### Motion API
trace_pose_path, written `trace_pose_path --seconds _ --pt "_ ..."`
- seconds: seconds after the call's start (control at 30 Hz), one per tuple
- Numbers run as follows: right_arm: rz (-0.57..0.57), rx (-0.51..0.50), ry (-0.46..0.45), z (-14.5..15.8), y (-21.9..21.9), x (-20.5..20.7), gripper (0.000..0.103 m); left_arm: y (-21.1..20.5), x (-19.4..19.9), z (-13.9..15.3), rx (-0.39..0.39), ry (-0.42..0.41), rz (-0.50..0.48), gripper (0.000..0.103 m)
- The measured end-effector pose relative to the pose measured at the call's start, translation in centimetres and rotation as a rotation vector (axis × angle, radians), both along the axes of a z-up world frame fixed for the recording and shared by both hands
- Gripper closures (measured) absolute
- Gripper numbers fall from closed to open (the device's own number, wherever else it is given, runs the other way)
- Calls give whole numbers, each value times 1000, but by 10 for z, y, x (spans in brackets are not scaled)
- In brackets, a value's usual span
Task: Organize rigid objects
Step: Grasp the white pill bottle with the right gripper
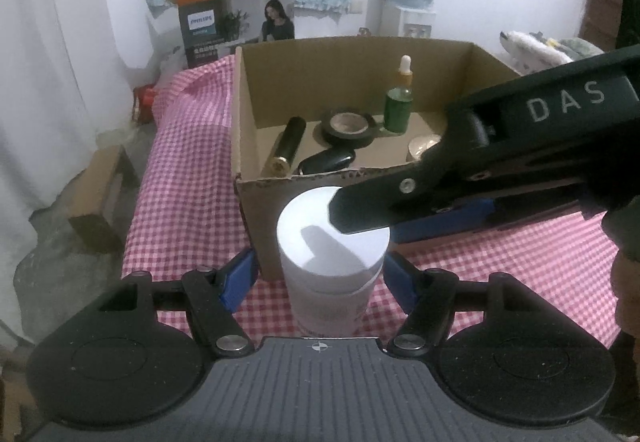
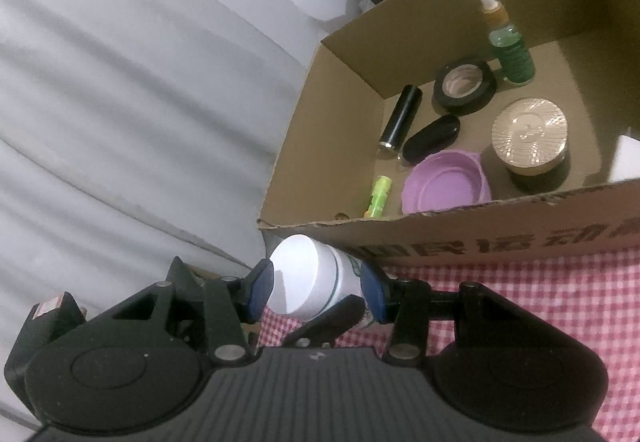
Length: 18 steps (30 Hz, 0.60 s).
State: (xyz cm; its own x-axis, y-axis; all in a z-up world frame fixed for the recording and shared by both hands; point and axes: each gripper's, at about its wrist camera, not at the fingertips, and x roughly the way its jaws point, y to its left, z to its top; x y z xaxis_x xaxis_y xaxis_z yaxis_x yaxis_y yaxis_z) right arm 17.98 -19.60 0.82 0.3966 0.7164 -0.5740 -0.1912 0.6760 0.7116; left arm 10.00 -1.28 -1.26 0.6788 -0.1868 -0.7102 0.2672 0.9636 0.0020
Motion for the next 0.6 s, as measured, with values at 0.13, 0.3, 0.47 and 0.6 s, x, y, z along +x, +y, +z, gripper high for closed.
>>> trace_pose_path --seconds 0.13,0.3,0.47,0.6 --pt "3 -7 8 -4 6 5 52 -2 2 -2 -3 14 8 39" --pt "5 -6 13 -5 7 6 53 -6 4 -2 -16 28 20 49" --pt "9 -7 7 -6 8 4 53 -13 -1 -1 -13 28 15 50" --pt "-2 -8 11 -6 2 2 54 -16 -5 0 -17 32 2 50"
